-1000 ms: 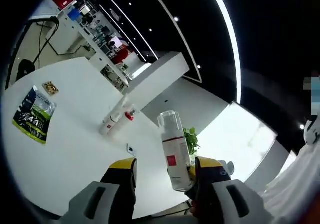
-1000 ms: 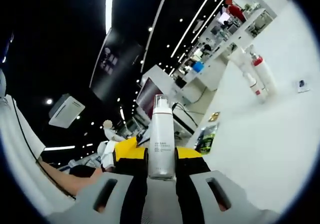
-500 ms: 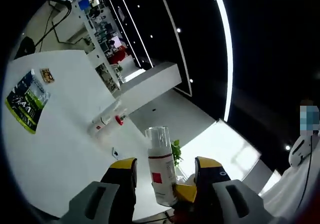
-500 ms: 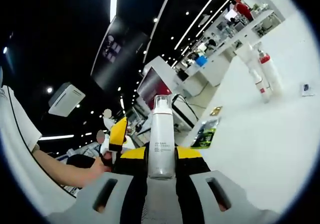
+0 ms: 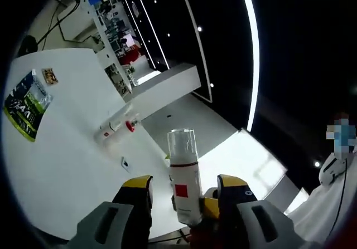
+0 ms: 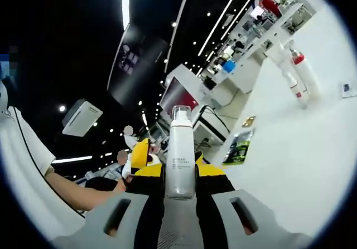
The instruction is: Arrange the skincare products in the storage area until every visible bottle or jar stands upright without overlapping.
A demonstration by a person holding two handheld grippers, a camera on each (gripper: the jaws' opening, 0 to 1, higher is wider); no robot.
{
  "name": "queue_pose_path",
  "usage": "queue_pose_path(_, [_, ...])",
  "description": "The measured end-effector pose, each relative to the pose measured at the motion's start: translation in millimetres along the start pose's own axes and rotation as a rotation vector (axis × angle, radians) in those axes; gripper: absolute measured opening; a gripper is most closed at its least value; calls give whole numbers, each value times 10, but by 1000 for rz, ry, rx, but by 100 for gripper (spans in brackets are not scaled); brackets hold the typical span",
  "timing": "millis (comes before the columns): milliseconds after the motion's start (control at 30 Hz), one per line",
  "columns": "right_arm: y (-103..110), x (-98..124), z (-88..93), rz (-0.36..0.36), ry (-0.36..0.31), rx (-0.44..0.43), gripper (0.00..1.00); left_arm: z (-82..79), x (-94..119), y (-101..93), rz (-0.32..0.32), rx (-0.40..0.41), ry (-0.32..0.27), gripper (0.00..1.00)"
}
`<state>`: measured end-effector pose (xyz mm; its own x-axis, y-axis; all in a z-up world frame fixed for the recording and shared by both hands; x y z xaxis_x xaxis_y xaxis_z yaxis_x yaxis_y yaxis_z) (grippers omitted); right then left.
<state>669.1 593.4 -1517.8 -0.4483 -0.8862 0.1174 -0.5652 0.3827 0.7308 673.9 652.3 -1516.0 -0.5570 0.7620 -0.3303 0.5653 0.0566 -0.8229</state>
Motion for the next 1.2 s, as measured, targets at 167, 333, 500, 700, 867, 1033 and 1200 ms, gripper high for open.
queue_pose_path(167, [76, -18, 92, -58, 64, -14, 18, 54, 4, 10, 4, 36, 30, 41])
queue_pose_path(333, [84, -60, 167, -52, 107, 3, 19, 73, 16, -21, 28, 78, 46, 24])
queue_pose_path(500, [-71, -86, 181, 64, 93, 138, 19, 95, 50, 128, -113, 53, 59, 24])
queue_pose_path(700, [-212, -117, 319, 233, 149, 443, 21, 175, 80, 329, -335, -110, 138, 23])
queue_pose_path(867, [-296, -136, 412, 310, 202, 509, 21, 266, 38, 371, -397, -201, 196, 23])
queue_pose_path(1033, [-328, -142, 421, 351, 201, 524, 20, 259, 57, 404, -410, -170, 191, 23])
queue_pose_path(1200, [-300, -142, 388, 318, 191, 454, 19, 224, 62, 355, -375, -160, 169, 23])
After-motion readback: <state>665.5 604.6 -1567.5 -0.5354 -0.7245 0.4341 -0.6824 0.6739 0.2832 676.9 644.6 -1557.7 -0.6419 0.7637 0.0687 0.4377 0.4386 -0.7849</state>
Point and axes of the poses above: the point that each gripper's makers call its tool centre point, and the gripper's own axes: x roughly backward along the fingers, y roughly to its left, z roughly out of its underside, the point moved 3 cm from there along x, roughly backward along the fingers, and after that the axes turned 13 degrees about z, right-handed, at the moved point
